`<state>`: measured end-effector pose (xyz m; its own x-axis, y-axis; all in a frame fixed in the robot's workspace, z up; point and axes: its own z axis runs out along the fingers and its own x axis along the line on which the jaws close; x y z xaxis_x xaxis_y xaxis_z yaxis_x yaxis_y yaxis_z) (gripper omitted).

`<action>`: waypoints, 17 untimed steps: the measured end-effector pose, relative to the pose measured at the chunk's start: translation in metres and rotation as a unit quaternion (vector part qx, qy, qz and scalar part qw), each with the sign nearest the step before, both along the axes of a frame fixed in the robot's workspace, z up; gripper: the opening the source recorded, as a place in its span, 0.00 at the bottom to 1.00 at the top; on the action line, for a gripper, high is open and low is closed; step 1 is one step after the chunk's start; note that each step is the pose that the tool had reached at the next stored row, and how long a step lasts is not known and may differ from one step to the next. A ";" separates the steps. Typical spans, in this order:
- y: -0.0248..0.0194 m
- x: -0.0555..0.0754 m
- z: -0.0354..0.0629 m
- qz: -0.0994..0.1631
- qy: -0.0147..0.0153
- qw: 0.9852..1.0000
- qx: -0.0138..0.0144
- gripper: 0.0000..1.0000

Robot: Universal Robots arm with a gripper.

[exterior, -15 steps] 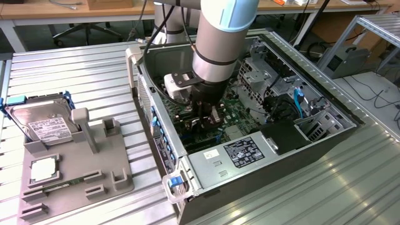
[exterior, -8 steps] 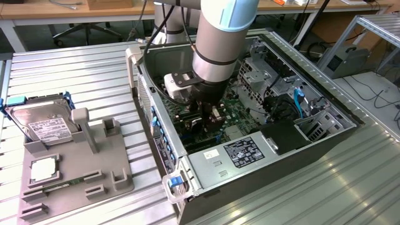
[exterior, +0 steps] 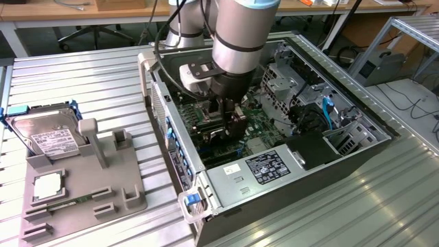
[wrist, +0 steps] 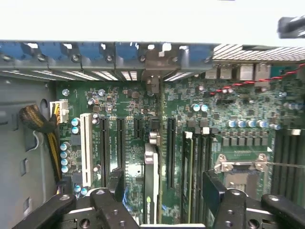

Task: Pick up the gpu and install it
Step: 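Insert the gpu into the slot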

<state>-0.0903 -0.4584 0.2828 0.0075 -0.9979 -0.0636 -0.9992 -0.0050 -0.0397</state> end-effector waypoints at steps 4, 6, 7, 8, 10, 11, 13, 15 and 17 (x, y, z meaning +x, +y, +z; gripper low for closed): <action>0.0024 0.000 0.0124 0.000 0.000 1.000 0.000 0.76; 0.0031 0.000 0.0142 0.000 0.000 1.000 0.000 0.76; 0.0031 0.000 0.0142 0.000 0.000 1.000 0.000 0.76; 0.0032 0.000 0.0143 0.000 0.000 1.000 0.000 0.76; 0.0032 0.000 0.0152 0.000 0.000 1.000 -0.001 0.76; 0.0033 0.000 0.0185 0.000 0.000 1.000 -0.001 0.76; 0.0035 0.000 0.0246 0.000 0.000 1.000 0.000 0.76; 0.0041 0.000 0.0354 0.000 0.000 1.000 0.000 0.76; 0.0044 0.000 0.0359 0.000 0.000 1.000 0.000 0.76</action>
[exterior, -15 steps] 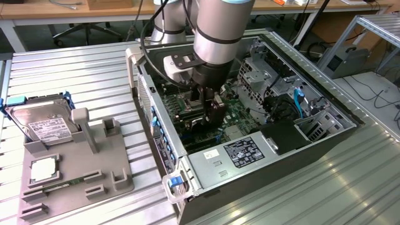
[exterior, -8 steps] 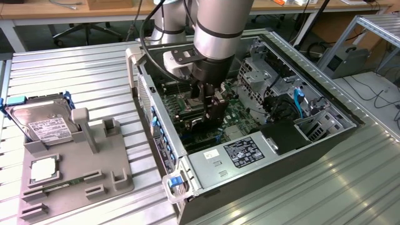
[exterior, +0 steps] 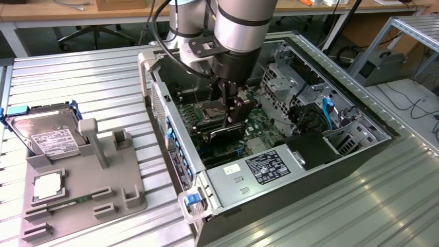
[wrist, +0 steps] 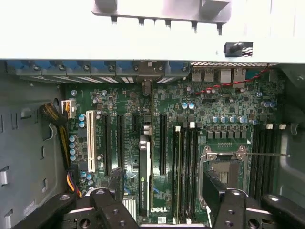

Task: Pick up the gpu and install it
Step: 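Insert the gpu into the slot, then press down on the gpu until it lock into place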

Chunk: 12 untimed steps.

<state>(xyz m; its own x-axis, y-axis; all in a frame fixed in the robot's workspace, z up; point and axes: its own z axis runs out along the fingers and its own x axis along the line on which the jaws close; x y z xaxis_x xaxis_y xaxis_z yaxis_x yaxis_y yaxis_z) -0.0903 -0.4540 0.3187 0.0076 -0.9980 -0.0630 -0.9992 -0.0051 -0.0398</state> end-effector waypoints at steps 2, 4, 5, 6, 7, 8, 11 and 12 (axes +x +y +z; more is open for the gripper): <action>0.0000 0.000 0.0000 0.000 0.000 1.000 0.000 0.76; 0.0000 0.000 0.0001 0.000 0.000 1.000 0.000 0.76; 0.0000 0.000 0.0001 0.000 0.000 1.000 0.000 0.76; 0.0000 0.000 0.0001 0.000 0.000 1.000 0.000 0.76; 0.0000 0.000 0.0001 0.000 0.000 1.000 0.000 0.76; 0.0000 0.000 0.0001 0.000 0.000 1.000 0.000 0.76; 0.0000 0.000 0.0001 0.000 0.000 1.000 0.000 0.76; 0.0000 0.000 0.0001 0.000 0.000 1.000 0.000 0.76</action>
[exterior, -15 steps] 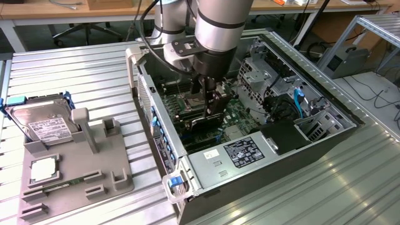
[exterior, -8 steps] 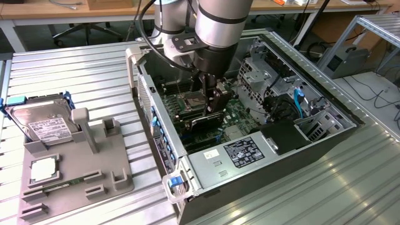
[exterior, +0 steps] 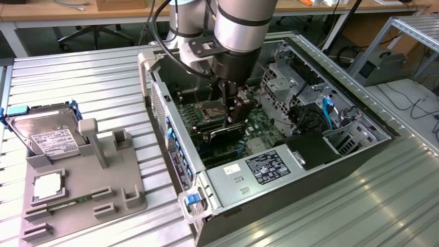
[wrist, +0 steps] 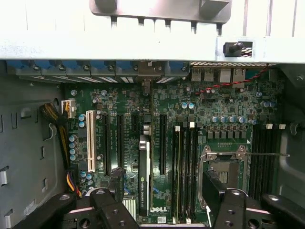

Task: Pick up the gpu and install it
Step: 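Press down on the gpu until it lock into place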

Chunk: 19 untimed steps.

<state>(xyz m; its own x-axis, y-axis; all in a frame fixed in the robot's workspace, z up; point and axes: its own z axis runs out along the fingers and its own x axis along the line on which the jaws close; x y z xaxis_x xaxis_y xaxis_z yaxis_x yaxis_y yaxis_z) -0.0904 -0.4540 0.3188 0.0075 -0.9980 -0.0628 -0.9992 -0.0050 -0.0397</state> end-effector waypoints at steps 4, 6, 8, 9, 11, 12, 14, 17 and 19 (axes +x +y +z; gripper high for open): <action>0.0000 0.000 0.0000 0.000 0.000 1.000 0.000 0.68; 0.0000 0.000 0.0000 0.000 0.000 1.000 0.000 0.62; 0.0000 0.000 0.0000 0.000 0.000 1.000 0.000 0.50; 0.0000 0.000 0.0000 0.000 0.000 1.000 0.000 0.50; 0.0000 0.000 0.0000 0.000 0.000 1.000 0.000 0.32; 0.0000 0.000 0.0000 0.000 0.000 1.000 0.000 0.32; 0.0000 0.000 0.0000 0.000 0.000 1.000 0.000 0.20; 0.0000 0.000 0.0000 0.000 0.000 1.000 0.000 0.11; 0.0000 0.000 0.0000 0.000 0.000 1.000 0.000 0.11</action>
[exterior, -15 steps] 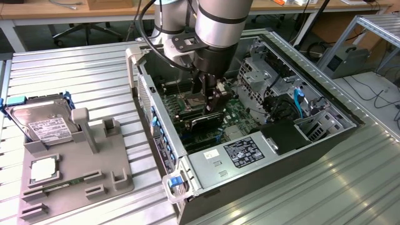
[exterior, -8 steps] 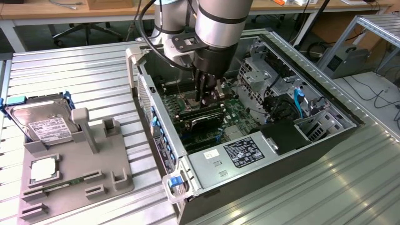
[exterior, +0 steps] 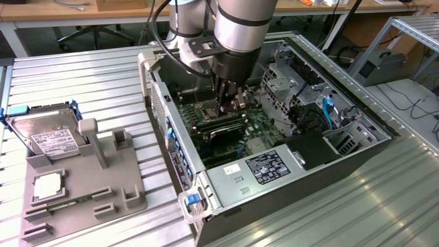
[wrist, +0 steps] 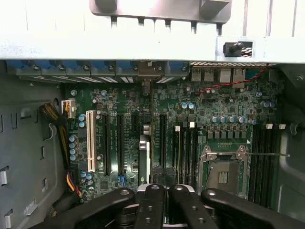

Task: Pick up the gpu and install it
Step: 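Press down on the gpu until it lock into place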

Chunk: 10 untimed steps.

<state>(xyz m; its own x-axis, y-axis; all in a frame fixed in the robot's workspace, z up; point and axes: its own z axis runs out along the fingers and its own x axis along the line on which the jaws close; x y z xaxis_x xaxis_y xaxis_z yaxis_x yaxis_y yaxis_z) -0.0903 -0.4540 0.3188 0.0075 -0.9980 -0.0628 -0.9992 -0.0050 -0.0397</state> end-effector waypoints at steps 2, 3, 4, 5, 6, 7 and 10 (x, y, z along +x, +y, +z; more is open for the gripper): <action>0.0000 0.000 0.0000 0.000 0.000 1.000 0.000 0.11; 0.0000 0.000 -0.0002 0.000 0.000 1.000 0.000 0.11; 0.0000 0.000 -0.0016 0.000 0.000 1.000 0.000 0.11; 0.0000 0.000 -0.0036 0.000 0.000 1.000 0.000 0.11; 0.0000 0.000 -0.0088 -0.003 0.000 1.000 0.000 0.11; 0.0000 0.000 -0.0115 -0.009 0.000 1.000 0.000 0.11; 0.0000 0.000 -0.0136 -0.012 0.000 1.000 0.000 0.11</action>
<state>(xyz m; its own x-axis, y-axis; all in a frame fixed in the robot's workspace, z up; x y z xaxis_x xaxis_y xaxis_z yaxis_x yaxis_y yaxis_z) -0.0903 -0.4540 0.3052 -0.0160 -0.9979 -0.0630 -0.9990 0.0185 -0.0397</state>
